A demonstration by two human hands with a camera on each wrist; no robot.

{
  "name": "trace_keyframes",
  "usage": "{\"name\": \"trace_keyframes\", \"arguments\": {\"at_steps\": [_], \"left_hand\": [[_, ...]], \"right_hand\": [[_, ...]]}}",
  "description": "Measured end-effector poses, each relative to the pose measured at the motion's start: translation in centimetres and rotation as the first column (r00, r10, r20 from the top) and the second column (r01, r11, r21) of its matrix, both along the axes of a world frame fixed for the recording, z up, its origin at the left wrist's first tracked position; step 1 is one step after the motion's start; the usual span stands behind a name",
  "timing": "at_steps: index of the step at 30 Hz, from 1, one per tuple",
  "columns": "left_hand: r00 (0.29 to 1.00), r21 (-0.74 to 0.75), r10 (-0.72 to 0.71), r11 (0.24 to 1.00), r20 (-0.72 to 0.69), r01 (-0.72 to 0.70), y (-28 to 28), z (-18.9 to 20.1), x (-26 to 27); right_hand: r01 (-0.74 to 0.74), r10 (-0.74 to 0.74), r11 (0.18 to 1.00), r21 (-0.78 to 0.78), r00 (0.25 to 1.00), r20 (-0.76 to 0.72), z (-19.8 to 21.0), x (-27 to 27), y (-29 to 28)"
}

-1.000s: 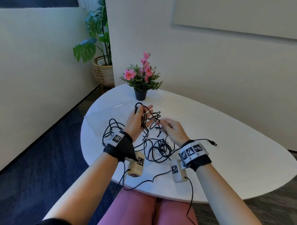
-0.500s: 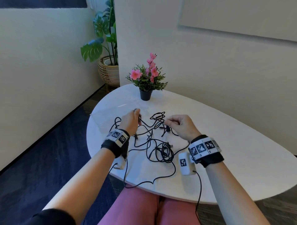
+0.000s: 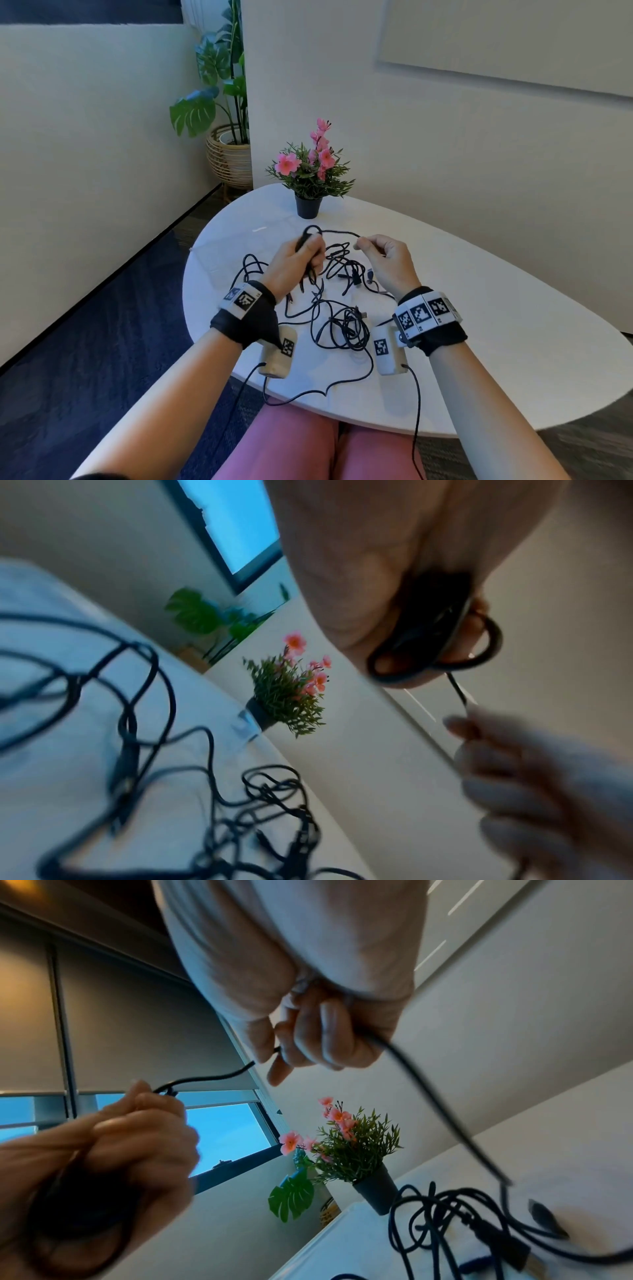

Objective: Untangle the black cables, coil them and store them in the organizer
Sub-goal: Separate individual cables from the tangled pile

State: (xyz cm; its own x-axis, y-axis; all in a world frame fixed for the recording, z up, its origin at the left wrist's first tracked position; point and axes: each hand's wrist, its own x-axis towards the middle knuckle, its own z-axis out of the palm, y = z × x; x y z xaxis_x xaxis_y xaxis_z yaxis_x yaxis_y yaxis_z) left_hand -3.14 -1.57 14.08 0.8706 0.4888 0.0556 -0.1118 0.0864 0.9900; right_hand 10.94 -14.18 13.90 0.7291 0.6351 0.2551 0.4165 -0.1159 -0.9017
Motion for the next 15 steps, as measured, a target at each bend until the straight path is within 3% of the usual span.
{"name": "trace_keyframes", "arguments": {"at_steps": [3,8,12,15], "left_hand": [[0.978,-0.343,0.124,0.937,0.171,-0.059,0.7,0.3,0.1],[0.923,-0.539,0.288,0.835,0.255,-0.111,1.9,0.3,-0.3],[0.887,-0.647,0.441,0.718,0.139,-0.256,2.4,-0.3,-0.4],[0.855,-0.548,0.517,0.706,-0.036,-0.449,3.3,-1.2,-0.7]], "right_hand": [[-0.034,0.035,0.999,0.016,0.998,-0.044,-0.3,-0.5,-0.3],[-0.351,0.342,0.932,-0.089,0.934,-0.104,-1.6,-2.1,-0.5],[-0.561,0.538,0.751,-0.349,0.825,-0.170,-2.3,-3.6,-0.1],[-0.543,0.559,0.689,-0.480,0.820,-0.125,-0.8,-3.7,0.2]]}}
